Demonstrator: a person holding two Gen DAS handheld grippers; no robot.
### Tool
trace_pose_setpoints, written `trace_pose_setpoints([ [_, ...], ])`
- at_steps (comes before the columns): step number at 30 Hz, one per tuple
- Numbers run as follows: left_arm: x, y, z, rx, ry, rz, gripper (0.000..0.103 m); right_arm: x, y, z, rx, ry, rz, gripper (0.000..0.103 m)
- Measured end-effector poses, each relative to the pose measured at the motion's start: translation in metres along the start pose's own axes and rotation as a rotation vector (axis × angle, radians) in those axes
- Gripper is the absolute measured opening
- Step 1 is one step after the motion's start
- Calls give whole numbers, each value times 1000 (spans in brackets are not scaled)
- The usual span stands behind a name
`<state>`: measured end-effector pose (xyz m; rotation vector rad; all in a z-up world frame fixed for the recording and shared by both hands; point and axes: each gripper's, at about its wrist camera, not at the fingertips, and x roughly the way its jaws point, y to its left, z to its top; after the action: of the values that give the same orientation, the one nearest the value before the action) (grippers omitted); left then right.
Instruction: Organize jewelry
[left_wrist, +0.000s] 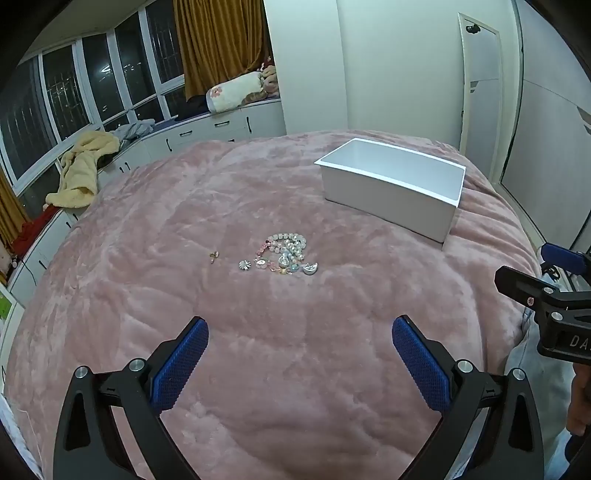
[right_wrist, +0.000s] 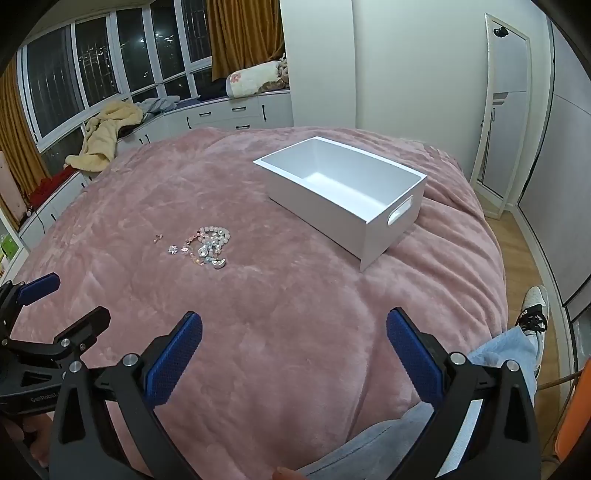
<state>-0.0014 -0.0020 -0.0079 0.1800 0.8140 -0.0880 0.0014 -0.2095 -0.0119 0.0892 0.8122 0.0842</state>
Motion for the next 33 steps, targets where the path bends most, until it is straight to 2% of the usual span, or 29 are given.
trace_pose_setpoints([
  [6, 2, -2, 0, 0, 6, -2, 101, 0, 0, 1, 2, 5, 2, 98],
  [9, 3, -3, 0, -10, 17, -36, 101, 1, 0, 2, -1, 7, 0, 98],
  [19, 3, -4, 0, 11, 11, -6, 101, 2, 0, 1, -3, 5, -6, 98],
  [33, 0, -4, 0, 24, 9, -20, 101, 2, 1, -1, -2, 9, -9, 98],
])
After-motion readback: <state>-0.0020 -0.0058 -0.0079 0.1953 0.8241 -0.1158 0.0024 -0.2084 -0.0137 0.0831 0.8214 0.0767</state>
